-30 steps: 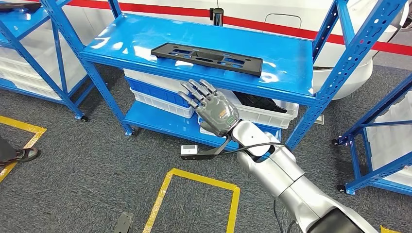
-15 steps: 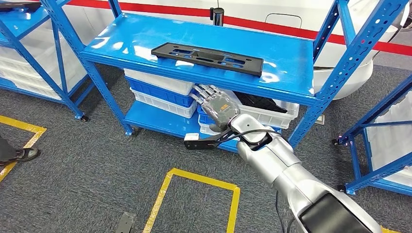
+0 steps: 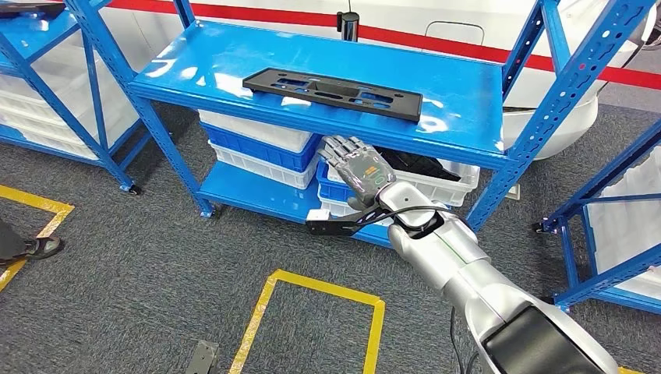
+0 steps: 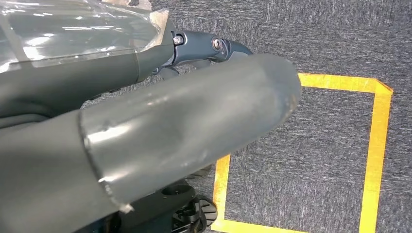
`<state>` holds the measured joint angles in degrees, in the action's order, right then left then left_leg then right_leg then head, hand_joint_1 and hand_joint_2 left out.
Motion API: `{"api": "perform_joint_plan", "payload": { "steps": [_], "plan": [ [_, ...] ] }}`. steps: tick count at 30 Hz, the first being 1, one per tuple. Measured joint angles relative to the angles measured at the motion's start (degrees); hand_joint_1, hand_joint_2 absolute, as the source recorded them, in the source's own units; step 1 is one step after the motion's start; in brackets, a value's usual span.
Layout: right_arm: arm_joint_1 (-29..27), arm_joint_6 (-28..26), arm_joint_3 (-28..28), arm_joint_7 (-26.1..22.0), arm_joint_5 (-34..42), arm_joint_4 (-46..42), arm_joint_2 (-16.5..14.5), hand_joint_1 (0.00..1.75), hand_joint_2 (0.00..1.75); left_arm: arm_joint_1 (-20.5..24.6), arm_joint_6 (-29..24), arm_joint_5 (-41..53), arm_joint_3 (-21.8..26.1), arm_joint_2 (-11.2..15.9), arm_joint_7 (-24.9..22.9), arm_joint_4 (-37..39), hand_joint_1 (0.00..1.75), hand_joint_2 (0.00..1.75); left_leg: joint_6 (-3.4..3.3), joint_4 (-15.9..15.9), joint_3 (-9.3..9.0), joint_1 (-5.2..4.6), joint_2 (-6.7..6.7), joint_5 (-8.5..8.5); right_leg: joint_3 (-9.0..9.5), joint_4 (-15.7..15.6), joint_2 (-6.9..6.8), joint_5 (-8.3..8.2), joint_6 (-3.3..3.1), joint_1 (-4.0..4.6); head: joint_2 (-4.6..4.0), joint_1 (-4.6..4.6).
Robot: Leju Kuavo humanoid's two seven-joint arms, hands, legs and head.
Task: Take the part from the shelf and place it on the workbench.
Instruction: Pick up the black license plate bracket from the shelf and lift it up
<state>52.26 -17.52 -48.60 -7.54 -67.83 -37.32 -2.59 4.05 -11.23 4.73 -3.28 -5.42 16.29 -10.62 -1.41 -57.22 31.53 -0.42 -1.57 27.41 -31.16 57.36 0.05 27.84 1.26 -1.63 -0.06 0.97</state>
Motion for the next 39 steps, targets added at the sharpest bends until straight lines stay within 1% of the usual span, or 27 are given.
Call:
{"api": "perform_joint_plan", "payload": {
  "steps": [4, 8, 10, 12, 13, 14, 15, 17, 18, 19, 21, 22, 23, 24, 26, 27, 28, 29, 30, 31, 32, 33, 34, 35, 36, 38, 39],
  "plan": [
    [0.01, -0.07, 0.39, -0.03, 0.09, -0.11, 0.38, 0.0, 1.75, -0.05, 0.11, 0.18, 0.0, 0.09, 0.09, 0.0, 0.0, 0.0, -0.47, -0.37, 0.25, -0.05, 0.0, 0.28, 0.02, -0.14, 0.0, -0.08, 0.19, -0.06, 0.0, -0.01],
    [0.13, -0.34, 1.02, -0.08, 0.07, -0.76, 0.78, 0.0, 1.75, -0.17, -0.07, 0.48, 0.01, 0.09, 0.09, 0.0, 0.0, 0.0, -1.94, 0.71, -0.44, 0.15, 0.03, 0.38, -0.38, 1.52, -0.01, -0.42, 1.34, 0.36, 0.01, -0.1],
    [0.44, -0.52, 1.33, -0.09, 0.01, -1.21, 0.99, 0.0, 1.75, -0.22, -0.07, 0.61, 0.03, 0.05, 0.1, 0.0, 0.0, 0.0, -2.41, 1.25, -1.33, 0.38, 0.08, 0.26, -3.0, 5.94, -0.02, 1.38, 0.78, 0.42, 0.01, -0.28],
    [0.54, -0.61, 1.45, -0.09, -0.2, -1.47, 1.21, 0.0, 1.75, -0.26, 0.2, 0.66, 0.05, 0.02, 0.13, 0.0, 0.0, 0.0, -2.55, 1.27, -1.59, 0.37, 0.09, 0.59, -7.62, 13.44, 0.0, 3.71, 0.41, 0.45, 0.0, -0.38],
    [0.39, -0.61, 1.5, -0.09, -0.37, -1.55, 1.33, 0.0, 1.75, -0.31, 0.41, 0.69, 0.05, -0.03, 0.17, 0.0, 0.0, 0.0, -2.54, 1.27, -1.81, 0.4, 0.02, 0.87, -9.71, 16.12, 0.01, 4.17, 0.62, 0.46, -0.01, -0.37],
    [0.21, -0.6, 1.56, -0.08, -0.57, -1.62, 1.49, 0.0, 1.75, -0.38, 0.62, 0.72, 0.05, -0.06, 0.21, 0.0, 0.0, 0.0, -2.42, 1.26, -2.17, 0.44, -0.09, 1.21, -10.91, 16.89, 0.01, 3.69, 1.05, 0.45, -0.01, -0.38],
    [0.07, -0.57, 1.61, -0.07, -0.75, -1.65, 1.67, 0.0, 1.75, -0.48, 0.73, 0.77, 0.05, -0.09, 0.25, 0.0, 0.0, 0.0, -2.21, 1.24, -2.73, 0.52, -0.23, 1.65, -10.94, 15.27, 0.0, 2.18, 1.65, 0.37, -0.01, -0.38],
    [-0.08, -0.5, 1.69, -0.03, -0.95, -1.74, 2.09, 0.0, 1.75, -0.69, 0.73, 0.85, 0.05, -0.1, 0.29, 0.02, 0.0, 0.0, -1.58, 1.22, -4.06, 0.72, -0.43, 2.85, -8.57, 7.28, -0.03, -2.54, 2.83, 0.14, -0.01, -0.45],
    [-0.12, -0.46, 1.69, -0.02, -1.0, -1.78, 2.28, 0.0, 1.75, -0.76, 0.7, 0.9, 0.05, -0.09, 0.3, 0.04, 0.0, 0.0, -1.21, 1.23, -4.64, 0.74, -0.47, 3.5, -7.41, 3.74, -0.09, -3.89, 2.75, 0.19, -0.01, -0.41],
    [-0.18, -0.4, 1.69, 0.0, -1.03, -1.88, 2.4, 0.0, 1.75, -0.77, 0.67, 0.94, 0.05, -0.08, 0.31, 0.07, 0.0, 0.0, -0.79, 1.3, -4.93, 0.74, -0.44, 4.08, -6.53, 1.59, -0.1, -4.57, 2.19, 0.43, -0.01, -0.33],
    [-0.23, -0.3, 1.76, 0.06, -1.08, -2.14, 2.58, 0.0, 1.75, -0.74, 0.62, 1.08, 0.05, -0.08, 0.32, 0.09, 0.0, 0.0, -0.05, 1.34, -5.47, 0.75, -0.33, 4.66, -5.87, 0.71, -0.05, -3.89, 0.26, 0.87, -0.01, -0.14],
    [-0.19, -0.28, 1.84, 0.09, -1.11, -2.38, 2.63, 0.0, 1.75, -0.68, 0.58, 1.14, 0.05, -0.06, 0.32, 0.08, 0.0, 0.0, 0.22, 0.74, -5.22, 0.84, -0.22, 4.54, -5.31, 0.65, 0.04, -3.77, -0.47, 0.82, 0.0, -0.08],
    [-0.1, -0.29, 1.95, 0.12, -1.14, -2.58, 2.74, 0.0, 1.75, -0.62, 0.54, 1.2, 0.05, -0.04, 0.33, 0.08, 0.0, 0.0, 0.47, -0.98, -4.51, 0.92, -0.01, 3.88, -4.73, 0.46, 0.07, -3.46, -1.09, 0.61, 0.0, -0.1],
    [0.02, -0.3, 2.04, 0.14, -1.16, -2.74, 2.79, 0.0, 1.75, -0.52, 0.48, 1.24, 0.05, -0.02, 0.32, 0.08, 0.0, 0.0, 0.75, -3.91, -2.78, 1.01, 0.27, 3.02, -3.88, 0.28, 0.1, -3.02, -1.6, 0.46, 0.01, -0.01],
    [-0.01, -0.29, 2.17, 0.15, -1.23, -2.91, 2.81, 0.0, 1.75, -0.41, 0.38, 1.28, 0.04, 0.01, 0.28, 0.08, 0.0, 0.0, 1.5, -11.78, 2.71, 1.21, 0.91, 2.53, -2.08, -0.21, 0.11, -1.83, -2.23, 0.33, 0.01, 0.14],
    [-0.13, -0.28, 2.18, 0.15, -1.27, -2.92, 2.81, 0.0, 1.75, -0.43, 0.35, 1.28, 0.03, 0.01, 0.24, 0.09, 0.0, 0.0, 1.83, -14.87, 5.73, 1.32, 1.11, 3.91, -1.1, -0.39, 0.14, -1.07, -2.32, 0.32, 0.01, 0.25],
    [-0.29, -0.27, 2.18, 0.15, -1.31, -2.92, 2.85, 0.0, 1.75, -0.49, 0.32, 1.28, 0.03, 0.02, 0.21, 0.1, 0.0, 0.0, 2.05, -16.48, 8.24, 1.4, 1.26, 5.93, -0.06, -0.49, 0.17, -0.27, -2.31, 0.3, 0.0, 0.27],
    [-0.38, -0.26, 2.18, 0.16, -1.33, -2.92, 2.88, 0.0, 1.75, -0.56, 0.28, 1.28, 0.03, 0.02, 0.18, 0.11, 0.0, 0.0, 2.13, -16.53, 10.03, 1.44, 1.34, 7.71, 1.06, -0.54, 0.21, 0.6, -2.29, 0.29, -0.01, 0.28],
    [-0.43, -0.25, 2.18, 0.16, -1.36, -2.92, 2.89, 0.0, 1.75, -0.62, 0.26, 1.28, 0.03, 0.04, 0.17, 0.12, 0.0, 0.0, 2.06, -15.1, 11.18, 1.45, 1.4, 8.48, 2.32, -0.57, 0.26, 1.56, -2.23, 0.28, 0.0, 0.31],
    [-0.43, -0.24, 2.18, 0.16, -1.44, -2.92, 2.89, 0.0, 1.75, -0.68, 0.25, 1.28, 0.03, 0.07, 0.17, 0.13, 0.0, 0.0, 1.81, -12.37, 11.54, 1.4, 1.42, 7.35, 3.59, -0.62, 0.29, 2.5, -2.14, 0.29, 0.01, 0.33],
    [-0.48, -0.21, 2.18, 0.16, -1.52, -2.91, 2.87, 0.0, 1.75, -0.79, 0.24, 1.29, 0.03, 0.1, 0.18, 0.16, 0.0, 0.0, 1.34, -8.59, 11.5, 1.27, 1.47, 3.67, 4.65, -0.79, 0.3, 3.48, -2.02, 0.3, 0.01, 0.35],
    [-0.56, -0.13, 2.17, 0.16, -1.61, -2.9, 2.85, 0.0, 1.75, -0.94, 0.23, 1.3, 0.03, 0.17, 0.2, 0.25, 0.0, 0.0, 0.77, -4.99, 11.33, 1.02, 1.45, -1.06, 5.88, -0.87, 0.37, 4.37, -1.76, 0.44, 0.01, 0.36],
    [-0.6, -0.01, 2.16, 0.15, -1.72, -2.91, 2.83, 0.0, 1.75, -1.1, 0.26, 1.3, 0.03, 0.22, 0.34, 0.33, 0.0, 0.0, 0.31, -2.45, 10.94, 0.76, 1.42, -5.4, 6.75, -1.06, 0.51, 5.18, -1.38, 0.65, 0.0, 0.37],
    [-0.58, 0.1, 2.17, 0.15, -1.77, -2.99, 2.81, 0.0, 1.75, -1.2, 0.27, 1.28, 0.04, 0.24, 0.64, 0.39, 0.0, 0.0, -0.02, -1.0, 10.6, 0.53, 1.38, -8.57, 7.33, -1.41, 0.69, 5.82, -0.95, 0.86, 0.0, 0.37],
    [-0.36, 0.19, 2.19, 0.17, -1.8, -3.16, 2.76, 0.0, 1.75, -1.15, 0.27, 1.25, 0.05, 0.22, 0.99, 0.43, 0.0, 0.0, -0.17, -0.78, 10.34, 0.3, 1.26, -9.49, 7.96, -1.81, 0.84, 6.27, -0.48, 1.08, 0.0, 0.39],
    [0.43, 0.23, 2.27, 0.22, -1.81, -3.69, 2.76, 0.0, 1.75, -0.75, 0.16, 1.19, 0.08, 0.1, 1.64, 0.39, 0.0, 0.0, -0.43, -0.58, 9.54, 0.22, 1.15, -8.95, 8.63, -2.7, 0.82, 7.02, 0.28, 1.22, 0.01, 0.44],
    [0.84, 0.23, 2.33, 0.24, -1.8, -3.96, 2.77, 0.0, 1.75, -0.54, 0.07, 1.17, 0.1, 0.06, 1.79, 0.37, 0.0, 0.0, -0.76, -0.25, 9.09, 0.21, 1.11, -8.58, 8.46, -1.83, 0.7, 7.65, 0.42, 1.27, 0.01, 0.44]
  ]
}}
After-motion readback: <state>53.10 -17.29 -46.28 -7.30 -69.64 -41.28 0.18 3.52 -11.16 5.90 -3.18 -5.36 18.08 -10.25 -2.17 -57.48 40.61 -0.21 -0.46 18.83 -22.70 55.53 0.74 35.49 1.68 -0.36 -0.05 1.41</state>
